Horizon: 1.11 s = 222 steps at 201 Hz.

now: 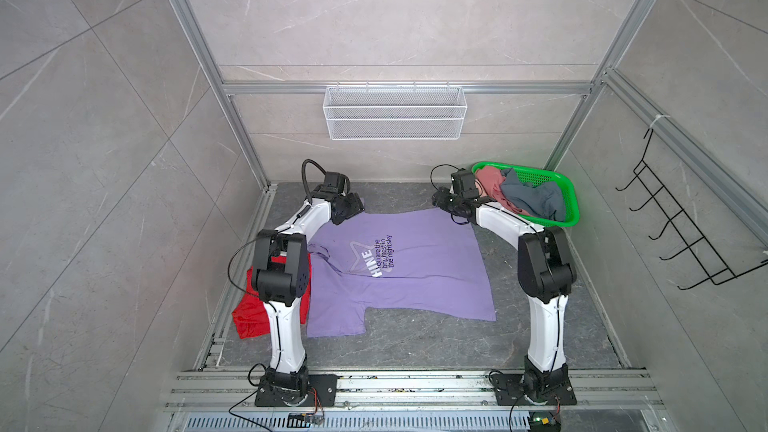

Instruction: Fold and stack the t-shirts

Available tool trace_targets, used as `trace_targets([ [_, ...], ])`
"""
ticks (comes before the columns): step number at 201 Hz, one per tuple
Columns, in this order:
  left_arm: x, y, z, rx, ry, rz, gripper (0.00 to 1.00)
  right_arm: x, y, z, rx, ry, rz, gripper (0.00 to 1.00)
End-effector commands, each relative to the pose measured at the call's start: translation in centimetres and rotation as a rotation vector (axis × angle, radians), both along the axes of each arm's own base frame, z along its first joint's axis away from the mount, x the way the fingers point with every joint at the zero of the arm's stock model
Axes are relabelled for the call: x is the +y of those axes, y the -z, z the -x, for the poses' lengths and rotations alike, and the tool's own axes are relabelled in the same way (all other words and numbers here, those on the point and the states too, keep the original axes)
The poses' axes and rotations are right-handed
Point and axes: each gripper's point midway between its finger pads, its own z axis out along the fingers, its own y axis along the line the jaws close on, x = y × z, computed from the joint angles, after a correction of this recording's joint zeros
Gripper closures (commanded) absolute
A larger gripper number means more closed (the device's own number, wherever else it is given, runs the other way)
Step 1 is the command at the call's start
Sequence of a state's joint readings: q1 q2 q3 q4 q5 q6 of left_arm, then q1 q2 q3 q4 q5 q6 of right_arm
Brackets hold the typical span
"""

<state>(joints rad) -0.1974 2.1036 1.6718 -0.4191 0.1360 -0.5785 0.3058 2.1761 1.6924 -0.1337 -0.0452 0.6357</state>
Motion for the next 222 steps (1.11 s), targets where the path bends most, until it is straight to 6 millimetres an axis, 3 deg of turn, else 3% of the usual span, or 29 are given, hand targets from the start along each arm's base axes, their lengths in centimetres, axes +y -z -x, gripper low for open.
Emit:
trace_targets([
  [1,1.0,0.5,-1.2,0.02,0.005,-0.013,0.29,0.0,2.9,-1.2,0.062,0.016,-0.026,0.43],
  [33,1.9,2.7,-1.5,0.054,-0.022,-0.006,0.29,0.2,5.4,-1.5,0.117,0.008,-0.017,0.43],
  [79,2.1,5.9,0.3,0.142,-0.035,0.019,0.29,-0.8,9.1,1.1,0.248,0.01,0.026,0.43],
  [136,2.2,8.2,5.5,0.222,-0.047,0.057,0.3,-2.4,9.2,5.6,0.301,-0.007,0.078,0.44],
  [185,2.7,6.9,9.4,0.212,-0.035,0.055,0.31,-4.3,8.4,9.7,0.313,-0.007,0.12,0.44],
  [222,2.7,2.0,8.9,0.101,0.04,0.023,0.31,-4.3,5.0,9.6,0.206,-0.042,0.13,0.42],
])
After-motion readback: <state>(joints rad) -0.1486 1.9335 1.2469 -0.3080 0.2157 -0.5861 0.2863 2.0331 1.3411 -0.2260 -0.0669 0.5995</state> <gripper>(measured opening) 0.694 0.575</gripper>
